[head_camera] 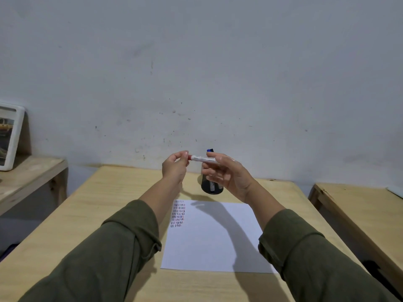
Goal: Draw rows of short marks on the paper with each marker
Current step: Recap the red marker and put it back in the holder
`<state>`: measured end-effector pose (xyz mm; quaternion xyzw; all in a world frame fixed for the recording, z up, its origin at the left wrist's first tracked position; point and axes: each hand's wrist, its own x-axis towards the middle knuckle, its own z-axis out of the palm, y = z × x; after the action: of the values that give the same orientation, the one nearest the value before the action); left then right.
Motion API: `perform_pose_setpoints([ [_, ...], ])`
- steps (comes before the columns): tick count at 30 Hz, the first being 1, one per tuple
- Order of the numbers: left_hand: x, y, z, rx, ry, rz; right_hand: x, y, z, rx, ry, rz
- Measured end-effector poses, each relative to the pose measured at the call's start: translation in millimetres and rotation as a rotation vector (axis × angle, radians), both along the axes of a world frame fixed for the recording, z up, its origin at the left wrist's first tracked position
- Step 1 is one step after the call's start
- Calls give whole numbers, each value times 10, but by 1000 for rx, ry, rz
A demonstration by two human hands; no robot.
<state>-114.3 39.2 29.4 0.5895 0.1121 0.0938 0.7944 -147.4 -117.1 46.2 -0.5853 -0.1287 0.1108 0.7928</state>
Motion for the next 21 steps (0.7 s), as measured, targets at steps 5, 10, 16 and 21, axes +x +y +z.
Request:
perform_pose_setpoints([
  [5,63,-24,83,-13,-24,-16,-7,-92,-9,-133,23,-54],
  [10,5,-259,145,78,-87,-201,49,-89,-40,-243,-16,-80],
  [16,225,-289,69,319,-92,-122,334,-179,64,-423,-175,-237],
  [21,433,-232,-62,570,-14,-125,706,-270,215,-582,-312,-493],
])
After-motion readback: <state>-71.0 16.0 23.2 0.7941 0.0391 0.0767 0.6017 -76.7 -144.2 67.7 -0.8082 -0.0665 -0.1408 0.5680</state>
